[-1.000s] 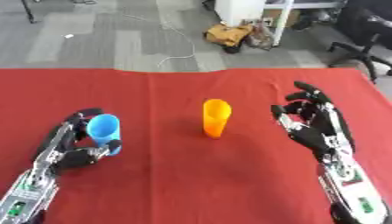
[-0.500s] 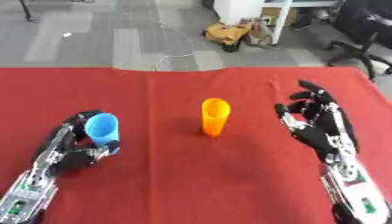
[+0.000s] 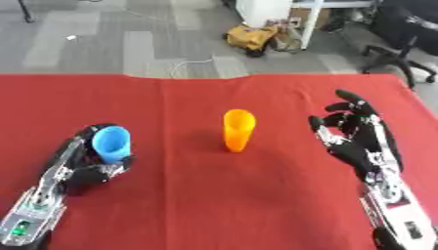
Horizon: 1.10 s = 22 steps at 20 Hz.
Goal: Pour the contents of one cup into another cup.
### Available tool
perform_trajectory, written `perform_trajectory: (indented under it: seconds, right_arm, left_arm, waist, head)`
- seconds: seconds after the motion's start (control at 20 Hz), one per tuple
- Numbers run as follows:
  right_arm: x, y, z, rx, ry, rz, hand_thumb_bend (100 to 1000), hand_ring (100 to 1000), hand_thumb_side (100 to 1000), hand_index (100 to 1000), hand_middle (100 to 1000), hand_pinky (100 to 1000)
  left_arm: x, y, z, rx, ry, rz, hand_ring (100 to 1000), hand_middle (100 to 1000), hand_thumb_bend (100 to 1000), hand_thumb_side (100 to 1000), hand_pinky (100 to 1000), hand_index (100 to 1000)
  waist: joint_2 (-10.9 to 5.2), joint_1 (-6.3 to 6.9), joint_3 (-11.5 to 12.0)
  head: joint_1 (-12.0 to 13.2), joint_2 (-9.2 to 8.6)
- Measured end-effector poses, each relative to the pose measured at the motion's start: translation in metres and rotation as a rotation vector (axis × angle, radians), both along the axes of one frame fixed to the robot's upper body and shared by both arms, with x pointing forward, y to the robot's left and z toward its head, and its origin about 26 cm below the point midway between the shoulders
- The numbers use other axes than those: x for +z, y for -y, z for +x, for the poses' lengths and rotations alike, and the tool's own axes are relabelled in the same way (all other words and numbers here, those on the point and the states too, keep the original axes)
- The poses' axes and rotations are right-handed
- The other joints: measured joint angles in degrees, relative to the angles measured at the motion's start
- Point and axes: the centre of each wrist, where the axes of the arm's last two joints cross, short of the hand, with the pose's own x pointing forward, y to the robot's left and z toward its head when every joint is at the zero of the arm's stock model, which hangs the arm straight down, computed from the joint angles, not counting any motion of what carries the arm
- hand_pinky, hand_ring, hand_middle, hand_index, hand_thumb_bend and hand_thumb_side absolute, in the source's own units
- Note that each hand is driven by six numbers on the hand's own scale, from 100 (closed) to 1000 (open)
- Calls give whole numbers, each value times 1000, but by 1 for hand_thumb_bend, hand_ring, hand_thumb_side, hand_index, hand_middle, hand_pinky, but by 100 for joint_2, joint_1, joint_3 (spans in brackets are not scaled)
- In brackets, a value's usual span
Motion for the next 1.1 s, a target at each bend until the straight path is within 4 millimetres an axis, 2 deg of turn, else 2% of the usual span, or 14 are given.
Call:
perform_trajectory:
  seconds: [0.2, 0.45, 0.5, 0.55, 0.6, 1.1]
  right_arm:
    - [0, 0, 0, -3, 2, 1, 443, 534, 100, 822, 569, 612]
    - [0, 0, 0, -5, 2, 3, 443, 534, 100, 822, 569, 612]
    - [0, 0, 0, -6, 2, 3, 443, 534, 100, 822, 569, 612]
    - [0, 0, 0, -6, 3, 3, 443, 534, 100, 822, 569, 612]
    - [0, 0, 0, -7, 3, 4, 443, 534, 100, 822, 569, 611]
    - [-1, 1, -1, -16, 0, 12, 437, 534, 100, 822, 569, 612]
  left_arm:
    - [1, 0, 1, -13, 2, 12, 719, 741, 517, 100, 638, 808]
    - [1, 0, 2, -28, 1, 22, 712, 734, 511, 100, 634, 805]
    - [1, 0, 2, -30, 1, 23, 636, 665, 409, 100, 571, 783]
    - [1, 0, 2, -32, 2, 24, 633, 663, 402, 100, 569, 783]
    - [2, 0, 2, -34, 1, 25, 606, 645, 344, 100, 545, 777]
    - [3, 0, 2, 0, 14, 39, 526, 560, 219, 100, 442, 730]
  waist:
    - [1, -20, -24]
    - [1, -27, -39]
    - [1, -27, -39]
    - [1, -27, -40]
    - [1, -27, -41]
    - [-1, -25, -49]
  head:
    - [9, -2]
    - [17, -2]
    - [18, -2]
    - [19, -2]
    - [19, -3]
    - [19, -4]
